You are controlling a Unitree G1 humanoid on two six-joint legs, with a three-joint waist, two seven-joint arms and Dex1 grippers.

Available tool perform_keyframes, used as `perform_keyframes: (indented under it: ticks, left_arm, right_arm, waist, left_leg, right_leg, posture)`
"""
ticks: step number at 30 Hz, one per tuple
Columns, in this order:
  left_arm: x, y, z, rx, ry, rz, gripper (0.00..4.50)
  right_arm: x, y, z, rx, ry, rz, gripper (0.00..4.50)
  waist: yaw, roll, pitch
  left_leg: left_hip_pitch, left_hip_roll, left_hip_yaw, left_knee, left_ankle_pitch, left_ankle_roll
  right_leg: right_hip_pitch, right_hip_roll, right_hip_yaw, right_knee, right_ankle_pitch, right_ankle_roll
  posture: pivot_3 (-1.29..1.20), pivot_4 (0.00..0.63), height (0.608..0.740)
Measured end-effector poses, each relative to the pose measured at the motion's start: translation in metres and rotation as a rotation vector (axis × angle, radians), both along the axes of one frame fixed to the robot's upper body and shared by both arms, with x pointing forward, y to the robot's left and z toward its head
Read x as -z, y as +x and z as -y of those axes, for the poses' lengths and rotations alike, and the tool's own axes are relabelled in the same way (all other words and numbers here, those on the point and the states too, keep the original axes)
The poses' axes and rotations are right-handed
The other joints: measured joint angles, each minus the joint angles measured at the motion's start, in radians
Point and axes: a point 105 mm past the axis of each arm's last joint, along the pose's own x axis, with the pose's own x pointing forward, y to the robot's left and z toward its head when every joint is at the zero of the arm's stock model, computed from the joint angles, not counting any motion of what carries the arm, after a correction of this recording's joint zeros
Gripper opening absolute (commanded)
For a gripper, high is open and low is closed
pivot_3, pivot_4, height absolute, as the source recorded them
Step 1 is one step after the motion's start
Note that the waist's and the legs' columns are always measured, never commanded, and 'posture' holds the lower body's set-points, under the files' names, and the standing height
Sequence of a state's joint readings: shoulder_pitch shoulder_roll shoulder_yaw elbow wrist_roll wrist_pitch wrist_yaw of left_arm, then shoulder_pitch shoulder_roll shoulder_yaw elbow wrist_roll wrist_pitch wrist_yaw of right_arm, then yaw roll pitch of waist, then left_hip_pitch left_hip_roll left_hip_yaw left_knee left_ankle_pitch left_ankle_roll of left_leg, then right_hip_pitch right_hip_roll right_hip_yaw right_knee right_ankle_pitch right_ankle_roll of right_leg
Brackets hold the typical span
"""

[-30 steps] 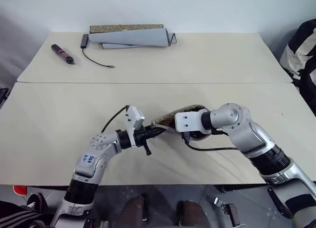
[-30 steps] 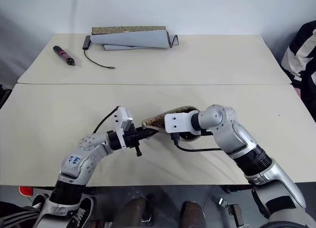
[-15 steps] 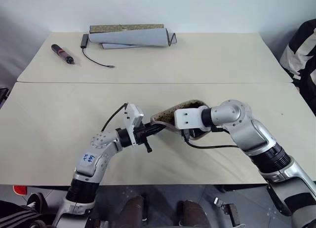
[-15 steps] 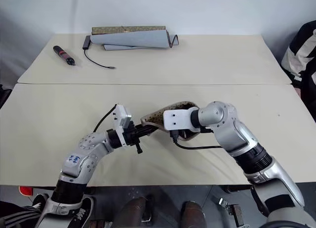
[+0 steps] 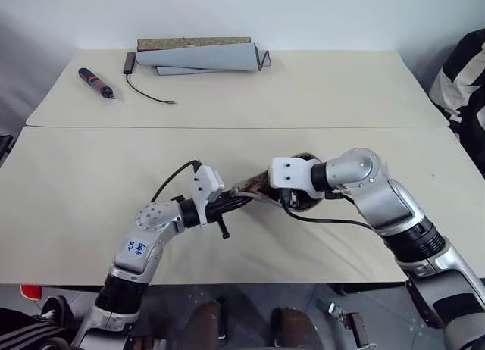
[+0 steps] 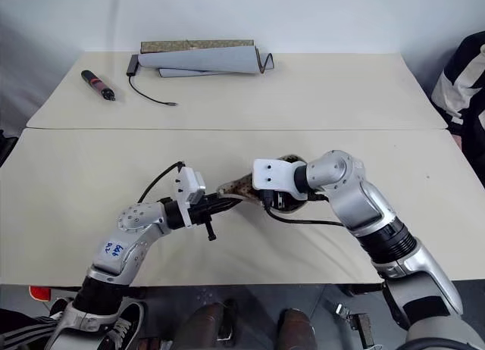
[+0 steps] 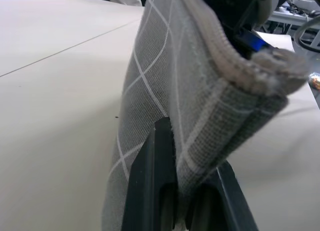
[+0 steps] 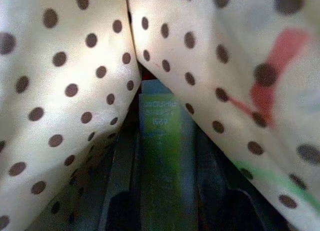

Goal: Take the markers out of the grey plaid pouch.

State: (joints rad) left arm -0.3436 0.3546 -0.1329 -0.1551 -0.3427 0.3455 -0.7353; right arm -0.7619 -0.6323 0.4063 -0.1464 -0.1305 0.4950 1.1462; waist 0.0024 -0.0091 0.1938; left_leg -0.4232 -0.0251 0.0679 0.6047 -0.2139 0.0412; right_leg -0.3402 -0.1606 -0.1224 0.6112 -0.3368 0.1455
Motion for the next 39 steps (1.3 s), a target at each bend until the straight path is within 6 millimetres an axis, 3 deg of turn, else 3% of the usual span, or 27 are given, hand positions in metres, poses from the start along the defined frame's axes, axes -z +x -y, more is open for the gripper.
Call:
perform_keyframes:
  ticks: [9,10,15,22,28,39]
  left_arm:
    - [-0.009,0.011,0.002,-0.036,-0.149,-0.112,0.00]
    - [-0.008,0.011,0.002,-0.036,-0.148,-0.117,0.00]
    - [-0.006,0.010,0.000,-0.036,-0.138,-0.120,0.00]
    - [-0.004,0.006,0.002,-0.019,-0.136,-0.143,0.00]
    - [-0.006,0.006,0.002,-0.018,-0.188,-0.186,0.00]
    - [-0.016,0.011,-0.001,-0.036,-0.282,-0.230,0.00]
  right_arm:
    - [-0.011,0.001,0.005,-0.011,0.013,0.065,1.08]
    - [-0.010,0.001,0.005,-0.010,0.016,0.056,1.79]
    - [-0.005,0.000,0.005,0.008,0.028,0.031,3.32]
    - [0.000,-0.001,0.005,-0.002,0.008,0.044,3.32]
    - [0.003,0.001,0.009,-0.108,-0.119,0.199,3.32]
    - [0.000,0.003,0.005,-0.223,-0.167,0.378,3.32]
  waist:
    - [-0.001,0.000,0.000]
    - [-0.001,0.000,0.000]
    - [-0.001,0.000,0.000]
    - [0.000,0.000,0.000]
    - [-0.001,0.000,0.000]
    - [-0.001,-0.001,0.000]
  left_leg:
    - [0.000,0.000,0.000,0.000,0.001,0.002]
    - [0.000,0.000,0.000,0.001,0.002,0.004]
    - [0.000,0.000,0.000,0.000,0.002,0.004]
    - [0.000,0.000,0.000,0.001,0.000,0.000]
    - [0.000,0.000,0.000,0.001,0.000,0.000]
    - [0.000,0.000,0.000,0.001,0.002,0.004]
  right_leg:
    - [0.000,0.000,0.000,0.001,0.000,0.000]
    - [0.000,0.000,0.000,0.001,0.000,0.000]
    - [0.000,0.000,0.000,0.001,0.000,0.000]
    - [0.000,0.000,0.000,0.000,0.000,0.000]
    - [0.000,0.000,0.000,0.000,0.000,0.000]
    - [0.001,0.000,0.000,0.000,0.000,0.000]
  posture:
    - [0.00,0.150,0.740]
    - [0.00,0.150,0.740]
    - [0.00,0.150,0.740]
    - [0.00,0.150,0.740]
    - [0.00,0.150,0.740]
    - [0.00,0.150,0.740]
